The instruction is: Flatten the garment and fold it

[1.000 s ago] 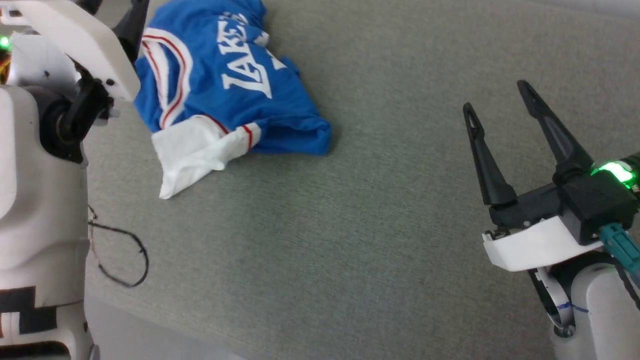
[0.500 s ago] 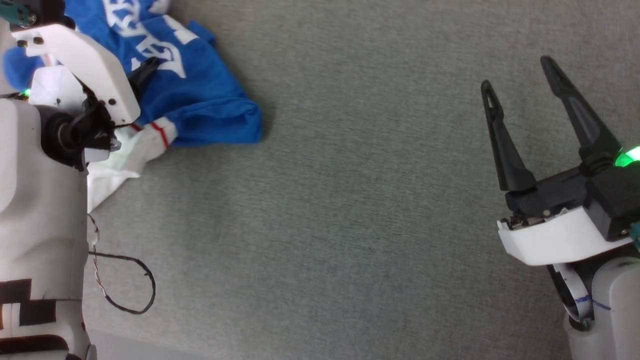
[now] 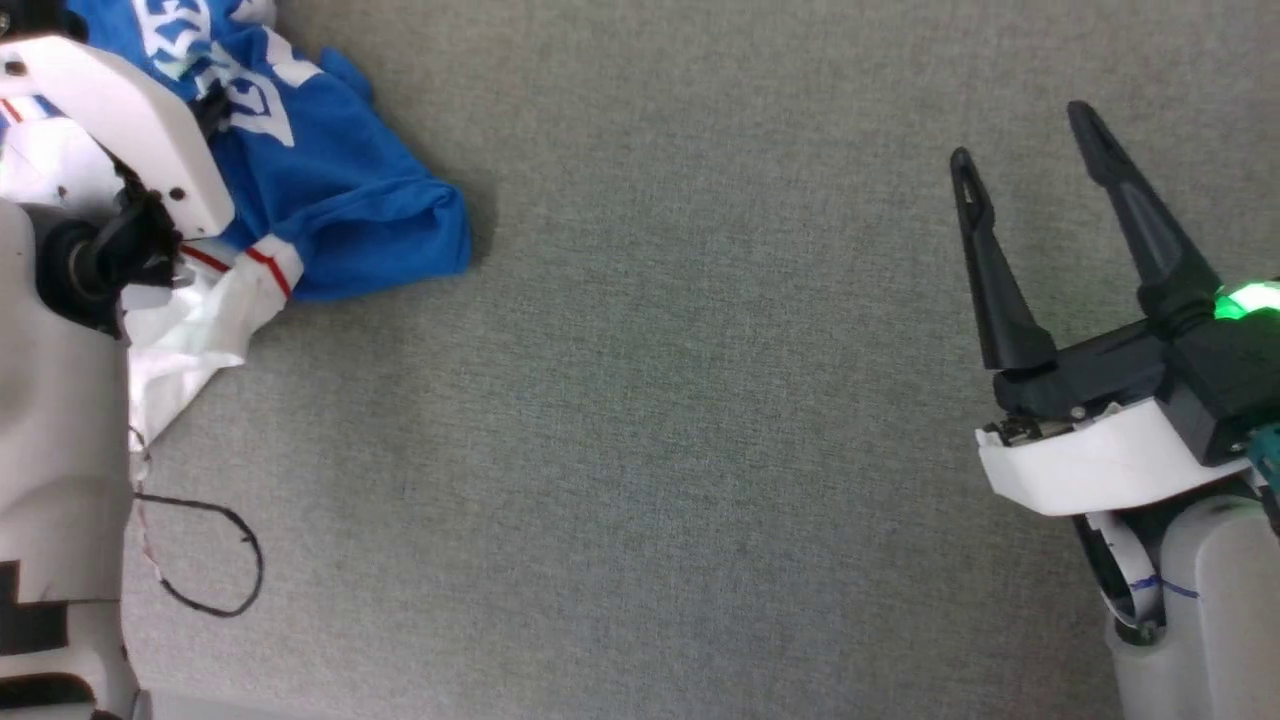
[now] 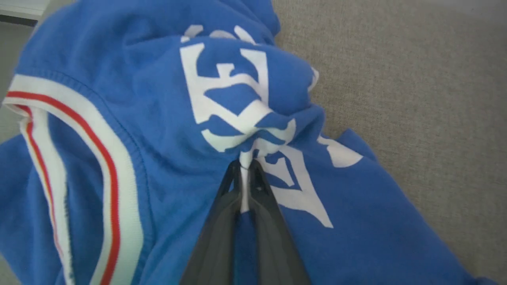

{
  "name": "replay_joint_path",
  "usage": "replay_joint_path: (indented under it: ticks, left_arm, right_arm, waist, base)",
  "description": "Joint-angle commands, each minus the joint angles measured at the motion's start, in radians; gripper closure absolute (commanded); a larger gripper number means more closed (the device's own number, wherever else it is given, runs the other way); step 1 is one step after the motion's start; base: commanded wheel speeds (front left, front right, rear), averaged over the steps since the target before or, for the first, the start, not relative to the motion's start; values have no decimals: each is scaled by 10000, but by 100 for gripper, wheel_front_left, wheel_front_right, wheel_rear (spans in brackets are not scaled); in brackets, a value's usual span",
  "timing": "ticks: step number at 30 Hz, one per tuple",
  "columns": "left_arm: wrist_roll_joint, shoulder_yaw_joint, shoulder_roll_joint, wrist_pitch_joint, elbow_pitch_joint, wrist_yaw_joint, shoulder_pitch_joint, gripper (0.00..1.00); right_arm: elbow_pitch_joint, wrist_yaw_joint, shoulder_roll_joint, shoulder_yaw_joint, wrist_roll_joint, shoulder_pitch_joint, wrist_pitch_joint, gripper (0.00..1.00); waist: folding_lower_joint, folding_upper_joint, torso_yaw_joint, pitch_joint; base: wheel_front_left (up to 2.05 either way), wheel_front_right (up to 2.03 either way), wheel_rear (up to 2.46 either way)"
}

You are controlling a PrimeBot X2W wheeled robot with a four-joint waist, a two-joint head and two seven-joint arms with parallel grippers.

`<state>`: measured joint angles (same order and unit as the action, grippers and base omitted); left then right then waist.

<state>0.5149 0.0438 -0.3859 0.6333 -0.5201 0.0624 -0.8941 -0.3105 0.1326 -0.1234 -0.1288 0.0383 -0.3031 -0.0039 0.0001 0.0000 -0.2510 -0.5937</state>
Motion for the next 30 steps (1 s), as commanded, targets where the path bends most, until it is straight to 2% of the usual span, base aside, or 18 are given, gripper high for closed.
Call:
replay_joint_path:
  ticks: [1,9,11,17,21,30]
  left_arm:
    - [-97,24,-169,-122,58,100,-83,100]
    - [-158,344,-739,-303,809,456,-283,100]
    - [-483,652,-1009,-307,1127,507,-389,100]
    - [-797,1487,-1107,-9,2209,601,-877,100]
    - [-623,1763,-742,158,2778,601,-1197,100]
    - [136,2392,565,726,3837,533,-1213,100]
  right_arm:
    - [106,-19,76,3,-63,8,-141,0]
    - [1014,-19,503,100,-292,439,-818,0]
    - [1204,-19,581,188,-348,620,-965,0]
    - [1603,-19,703,484,-459,1254,-1225,0]
    - [1704,-19,724,640,-587,1543,-1330,0]
    - [1609,-19,730,1103,-930,2020,-1392,0]
  waist:
    - [-1,0,50,478]
    - [-1,0,261,2227]
    - [-1,0,337,2690]
    - [-1,0,621,3944]
    - [-1,0,927,4553]
    - [-1,0,1831,5324]
  base:
    - [0,0,0]
    - [0,0,0]
    - [0,0,0]
    - [0,0,0]
    - [0,0,0]
    - [0,0,0]
